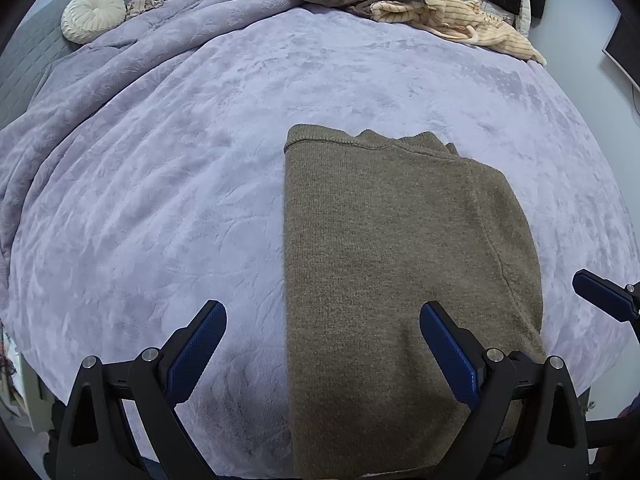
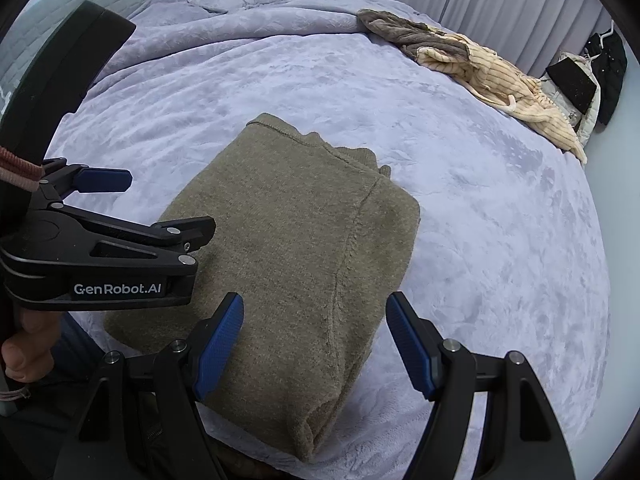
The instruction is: Fold small clothes
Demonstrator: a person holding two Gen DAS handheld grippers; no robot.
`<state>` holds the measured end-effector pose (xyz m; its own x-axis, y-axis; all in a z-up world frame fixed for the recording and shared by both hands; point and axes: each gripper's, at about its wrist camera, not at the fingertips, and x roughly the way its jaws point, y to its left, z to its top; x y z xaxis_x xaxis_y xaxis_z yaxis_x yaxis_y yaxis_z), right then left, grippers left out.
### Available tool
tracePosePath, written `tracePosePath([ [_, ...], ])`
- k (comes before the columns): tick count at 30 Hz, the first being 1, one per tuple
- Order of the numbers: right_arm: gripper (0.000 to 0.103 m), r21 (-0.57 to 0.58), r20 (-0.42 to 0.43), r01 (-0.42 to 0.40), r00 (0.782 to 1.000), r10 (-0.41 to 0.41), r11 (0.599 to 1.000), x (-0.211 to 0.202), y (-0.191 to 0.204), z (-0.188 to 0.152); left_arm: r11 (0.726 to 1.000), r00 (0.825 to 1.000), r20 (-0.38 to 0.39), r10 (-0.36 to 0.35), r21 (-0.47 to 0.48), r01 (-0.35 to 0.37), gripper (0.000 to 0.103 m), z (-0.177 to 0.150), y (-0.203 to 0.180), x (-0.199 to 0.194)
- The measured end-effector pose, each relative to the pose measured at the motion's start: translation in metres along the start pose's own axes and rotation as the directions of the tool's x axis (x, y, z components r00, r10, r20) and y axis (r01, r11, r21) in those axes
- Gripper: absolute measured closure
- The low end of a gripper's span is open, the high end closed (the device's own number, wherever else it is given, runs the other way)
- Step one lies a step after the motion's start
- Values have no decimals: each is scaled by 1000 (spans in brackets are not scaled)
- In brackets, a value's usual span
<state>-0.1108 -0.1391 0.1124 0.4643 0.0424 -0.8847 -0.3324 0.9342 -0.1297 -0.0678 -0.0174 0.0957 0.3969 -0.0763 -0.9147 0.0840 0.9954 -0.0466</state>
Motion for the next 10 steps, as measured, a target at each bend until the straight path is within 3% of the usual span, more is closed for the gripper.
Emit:
tracePosePath([
  [10,26,33,26,-27,999,26,999,-1,-12,-10,999,1000,-4,28,27,-27,5,-2,-12,-4],
])
